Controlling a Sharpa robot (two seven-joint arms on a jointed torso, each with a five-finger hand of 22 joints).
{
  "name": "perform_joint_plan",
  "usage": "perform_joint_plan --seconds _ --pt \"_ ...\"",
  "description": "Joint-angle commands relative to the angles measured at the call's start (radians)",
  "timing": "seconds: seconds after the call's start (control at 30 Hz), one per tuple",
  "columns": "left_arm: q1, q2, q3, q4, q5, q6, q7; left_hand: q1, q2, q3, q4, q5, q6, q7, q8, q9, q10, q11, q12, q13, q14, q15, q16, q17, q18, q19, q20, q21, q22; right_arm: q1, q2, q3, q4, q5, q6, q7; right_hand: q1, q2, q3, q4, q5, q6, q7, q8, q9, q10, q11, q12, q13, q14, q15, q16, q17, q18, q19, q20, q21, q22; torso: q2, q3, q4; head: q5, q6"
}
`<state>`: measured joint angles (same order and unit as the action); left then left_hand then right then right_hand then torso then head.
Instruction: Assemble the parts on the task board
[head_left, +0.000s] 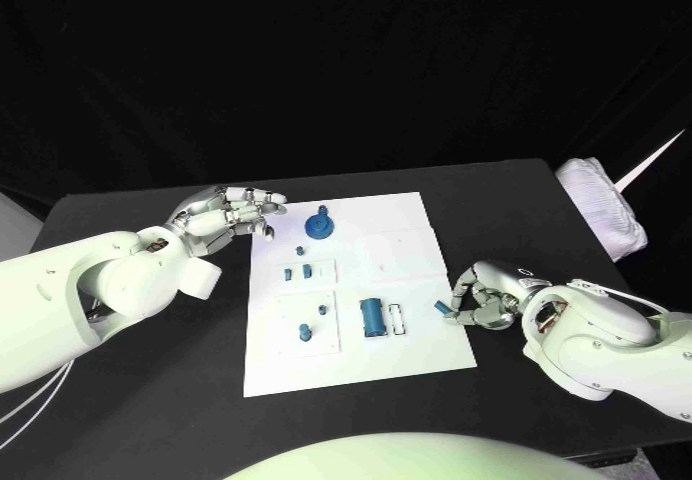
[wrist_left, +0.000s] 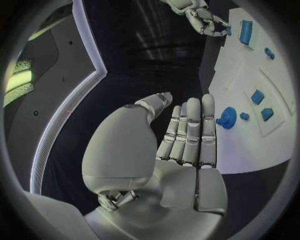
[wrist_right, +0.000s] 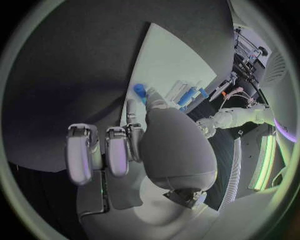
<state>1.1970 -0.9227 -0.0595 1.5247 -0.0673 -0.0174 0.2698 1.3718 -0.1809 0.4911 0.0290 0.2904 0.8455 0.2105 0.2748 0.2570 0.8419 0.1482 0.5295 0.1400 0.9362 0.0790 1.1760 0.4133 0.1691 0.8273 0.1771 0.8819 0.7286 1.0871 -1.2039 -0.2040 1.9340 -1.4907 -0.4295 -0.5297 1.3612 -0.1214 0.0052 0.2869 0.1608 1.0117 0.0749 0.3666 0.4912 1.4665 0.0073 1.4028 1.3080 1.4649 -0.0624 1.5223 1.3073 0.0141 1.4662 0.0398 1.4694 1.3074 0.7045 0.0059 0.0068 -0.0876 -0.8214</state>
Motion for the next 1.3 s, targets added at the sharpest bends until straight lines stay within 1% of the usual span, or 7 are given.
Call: perform_joint_plan --seconds 0.03,0.07,0.27,0.57,0.77,0.97,1.3 --pt "-0.001 0.002 0.001 0.002 -0.002 0.016 0.01 -0.006 0.005 -0.006 -0.001 -0.005 -0.006 -0.003 0.004 0.001 -0.008 0.001 0.005 -0.002 -0.004 0.0 -0.003 -0.001 0.015 0.007 -0.002 -0.002 -0.001 -0.008 0.013 -0.003 -0.006 -0.013 0.027 -0.006 0.03 0.005 0.016 0.0 -0.007 0.01 0.0 -0.011 -0.012 0.035 -0.009 0.004 0.172 0.088 -0.005 0.007 0.182 0.004 0.081 0.001 0.008 0.234 0.0 0.0005 0.001 0.002 -0.002" --pt "-0.001 0.001 0.001 0.002 -0.002 0.016 0.01 -0.006 0.005 -0.006 -0.001 -0.005 -0.006 -0.003 0.004 0.001 -0.008 0.001 0.005 -0.002 -0.004 0.0 -0.003 -0.001 0.015 0.007 -0.002 -0.002 -0.001 -0.01 0.018 -0.003 -0.008 -0.014 0.027 -0.007 0.047 0.01 0.03 0.0 -0.035 0.016 -0.002 -0.013 -0.015 0.036 -0.011 0.005 0.172 0.088 -0.006 0.008 0.184 0.004 0.081 -0.001 0.009 0.235 0.0 -0.0001 0.0012 0.002 -0.002" --pt "-0.001 0.0 0.001 0.002 -0.002 0.016 0.009 -0.006 0.005 -0.006 -0.001 -0.005 -0.006 -0.003 0.004 0.001 -0.008 0.001 0.005 -0.002 -0.004 0.0 -0.003 -0.001 0.015 0.007 -0.002 -0.002 -0.001 -0.014 0.035 -0.003 -0.016 -0.026 0.027 -0.009 0.107 0.022 0.104 -0.003 -0.045 0.03 -0.008 -0.026 -0.028 0.036 -0.016 0.006 0.173 0.089 -0.011 0.01 0.189 0.003 0.083 -0.006 0.013 0.237 0.0 -0.0015 0.0009 0.004 -0.003" --pt "-0.001 -0.002 0.001 0.003 -0.002 0.016 0.007 -0.006 0.005 -0.006 -0.001 -0.005 -0.006 -0.003 0.004 0.001 -0.008 0.001 0.005 -0.002 -0.004 0.0 -0.003 -0.001 0.015 0.007 -0.002 -0.002 -0.001 -0.015 0.049 -0.003 -0.028 -0.062 0.062 -0.015 0.109 -0.027 0.237 -0.002 0.021 0.042 -0.005 -0.045 -0.044 0.035 -0.015 0.003 0.172 0.089 -0.01 0.009 0.189 0.003 0.083 -0.006 0.012 0.238 -0.001 -0.0017 -0.0005 0.006 -0.003" --pt "-0.001 -0.002 0.001 0.003 -0.002 0.015 0.005 -0.006 0.005 -0.006 -0.001 -0.005 -0.006 -0.003 0.004 0.001 -0.008 0.001 0.005 -0.002 -0.004 0.0 -0.003 -0.001 0.015 0.007 -0.002 -0.002 -0.001 -0.015 0.057 -0.003 -0.034 -0.105 0.088 -0.022 0.114 -0.082 0.369 -0.041 0.135 0.057 -0.002 -0.044 -0.042 0.034 -0.015 0.003 0.172 0.09 -0.009 0.012 0.194 0.002 0.084 -0.008 0.017 0.24 -0.002 -0.0013 -0.0005 0.007 -0.004" --pt "-0.001 -0.002 0.001 0.003 -0.002 0.016 0.005 -0.007 0.005 -0.007 0.0 -0.005 -0.007 -0.003 0.006 0.001 -0.009 0.001 0.007 -0.002 -0.005 0.0 -0.002 -0.002 0.014 0.008 -0.002 -0.005 -0.003 -0.014 0.061 -0.002 -0.015 -0.108 0.035 -0.021 0.07 -0.101 0.437 -0.063 0.181 0.06 -0.007 -0.033 -0.029 0.042 -0.017 0.018 0.18 0.093 -0.012 0.019 0.209 -0.002 0.089 -0.007 0.036 0.246 -0.002 -0.001 -0.0011 0.009 -0.001" --pt "-0.001 0.0 0.001 0.003 -0.002 0.015 0.004 -0.007 0.005 -0.007 0.0 -0.005 -0.007 -0.003 0.006 0.001 -0.009 0.001 0.007 -0.002 -0.005 0.0 -0.002 -0.002 0.014 0.008 -0.002 -0.005 -0.003 0.026 0.063 -0.001 0.044 -0.001 -0.106 0.006 -0.051 -0.112 0.445 -0.02 0.122 0.07 -0.017 -0.022 -0.018 0.063 -0.025 0.06 0.203 0.101 -0.017 0.037 0.242 -0.012 0.102 -0.011 0.092 0.261 -0.002 -0.0025 -0.0001 0.006 0.0"
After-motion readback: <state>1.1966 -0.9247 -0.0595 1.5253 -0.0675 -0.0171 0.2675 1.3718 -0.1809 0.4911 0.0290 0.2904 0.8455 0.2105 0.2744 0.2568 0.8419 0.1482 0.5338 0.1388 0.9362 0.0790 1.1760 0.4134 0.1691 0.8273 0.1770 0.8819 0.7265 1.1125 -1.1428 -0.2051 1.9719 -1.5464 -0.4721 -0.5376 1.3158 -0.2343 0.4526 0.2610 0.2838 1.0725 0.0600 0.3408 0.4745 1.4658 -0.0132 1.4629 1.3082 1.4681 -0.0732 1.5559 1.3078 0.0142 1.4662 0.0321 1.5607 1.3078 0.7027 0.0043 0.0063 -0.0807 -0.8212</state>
